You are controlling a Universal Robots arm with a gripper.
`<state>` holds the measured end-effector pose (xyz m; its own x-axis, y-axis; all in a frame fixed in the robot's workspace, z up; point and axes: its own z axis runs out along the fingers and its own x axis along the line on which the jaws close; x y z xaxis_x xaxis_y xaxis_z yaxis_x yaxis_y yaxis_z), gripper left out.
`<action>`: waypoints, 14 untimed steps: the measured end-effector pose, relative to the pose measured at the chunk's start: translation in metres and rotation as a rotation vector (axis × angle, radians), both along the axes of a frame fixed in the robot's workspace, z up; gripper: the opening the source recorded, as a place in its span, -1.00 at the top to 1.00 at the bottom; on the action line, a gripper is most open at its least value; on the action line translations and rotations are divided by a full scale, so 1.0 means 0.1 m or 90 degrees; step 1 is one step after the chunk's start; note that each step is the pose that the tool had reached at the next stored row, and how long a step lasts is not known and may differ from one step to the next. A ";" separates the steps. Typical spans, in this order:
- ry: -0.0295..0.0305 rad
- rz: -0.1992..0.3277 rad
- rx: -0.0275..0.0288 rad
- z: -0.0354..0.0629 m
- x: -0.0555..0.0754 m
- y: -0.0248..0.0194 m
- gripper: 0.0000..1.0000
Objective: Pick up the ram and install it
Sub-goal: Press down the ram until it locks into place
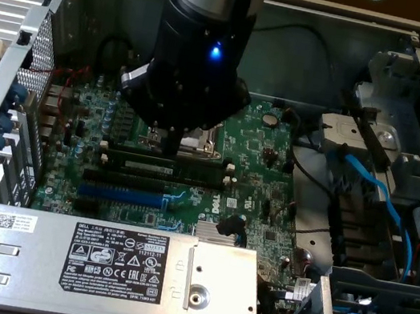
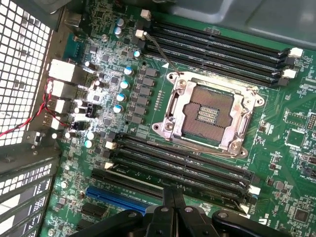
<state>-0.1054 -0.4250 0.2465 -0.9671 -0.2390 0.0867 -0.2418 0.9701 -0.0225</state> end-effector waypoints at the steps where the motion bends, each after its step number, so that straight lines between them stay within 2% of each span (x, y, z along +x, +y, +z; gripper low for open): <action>1: 0.0002 -0.006 -0.0012 0.000 0.00 0.000 0.80; 14: 0.0033 -0.087 -0.0159 0.000 0.00 0.000 0.80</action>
